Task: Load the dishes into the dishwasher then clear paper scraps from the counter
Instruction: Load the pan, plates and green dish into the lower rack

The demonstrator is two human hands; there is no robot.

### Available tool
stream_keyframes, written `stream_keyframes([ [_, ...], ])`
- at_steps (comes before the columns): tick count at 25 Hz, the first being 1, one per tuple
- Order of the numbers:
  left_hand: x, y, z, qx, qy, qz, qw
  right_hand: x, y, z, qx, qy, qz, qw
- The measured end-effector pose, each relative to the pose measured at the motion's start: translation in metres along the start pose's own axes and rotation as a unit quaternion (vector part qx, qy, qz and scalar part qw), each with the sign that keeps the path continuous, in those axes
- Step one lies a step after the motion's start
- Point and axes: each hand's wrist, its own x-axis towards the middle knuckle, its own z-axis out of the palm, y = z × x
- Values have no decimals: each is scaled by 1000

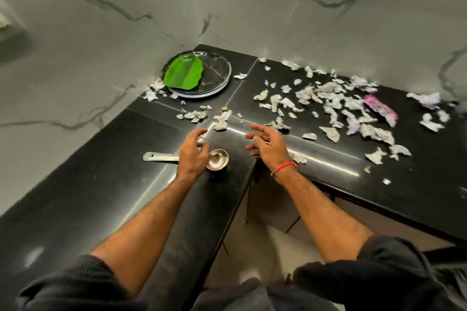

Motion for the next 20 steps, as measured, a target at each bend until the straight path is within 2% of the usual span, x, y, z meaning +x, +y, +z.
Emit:
stream_keyframes([
  [10,94,-54,-17,19,64,-77,995,148,26,83,-40,-102,42,993],
  [17,158,-58,6,24,82,-126,988,300,7,135,-122,-98,-11,988],
  [20,177,-50,12,25,99,-157,982,346,0,171,-254,-192,-30,947],
])
